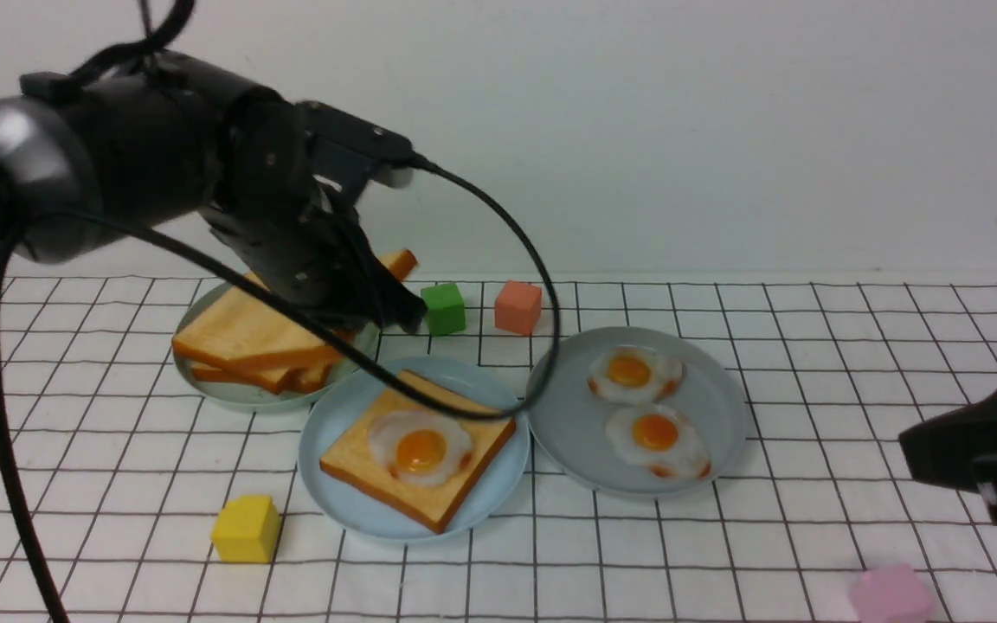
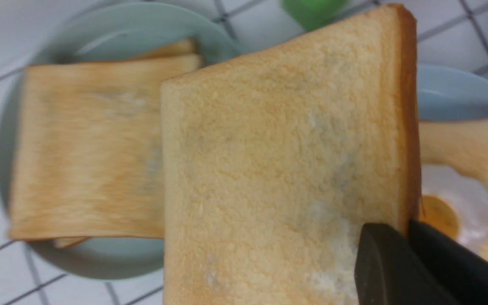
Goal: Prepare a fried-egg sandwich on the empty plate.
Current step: Use the left arm to place a slice of bread on the fried egg in the middle
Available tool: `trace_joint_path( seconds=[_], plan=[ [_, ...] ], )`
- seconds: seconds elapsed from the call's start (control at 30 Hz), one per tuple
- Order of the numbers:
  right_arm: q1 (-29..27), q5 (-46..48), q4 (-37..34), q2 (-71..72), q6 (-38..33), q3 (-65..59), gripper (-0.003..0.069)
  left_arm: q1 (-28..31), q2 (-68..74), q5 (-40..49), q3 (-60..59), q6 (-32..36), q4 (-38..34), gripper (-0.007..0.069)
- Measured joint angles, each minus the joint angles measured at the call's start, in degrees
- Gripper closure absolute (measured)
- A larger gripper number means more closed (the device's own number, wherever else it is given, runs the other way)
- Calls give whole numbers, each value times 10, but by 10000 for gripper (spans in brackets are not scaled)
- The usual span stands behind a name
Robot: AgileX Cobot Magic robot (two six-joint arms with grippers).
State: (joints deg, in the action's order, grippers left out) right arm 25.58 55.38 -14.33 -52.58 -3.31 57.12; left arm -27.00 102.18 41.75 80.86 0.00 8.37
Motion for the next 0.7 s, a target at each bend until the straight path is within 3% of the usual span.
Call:
trace_joint_path(
  seconds=[0.2, 0.7],
  plan=[
    [0, 2, 0, 37, 0, 0, 610, -51, 2, -51, -67, -11, 15, 600],
    [0, 16, -1, 63, 19, 0, 610, -52, 50, -90, -77, -4, 22, 600]
  ],
)
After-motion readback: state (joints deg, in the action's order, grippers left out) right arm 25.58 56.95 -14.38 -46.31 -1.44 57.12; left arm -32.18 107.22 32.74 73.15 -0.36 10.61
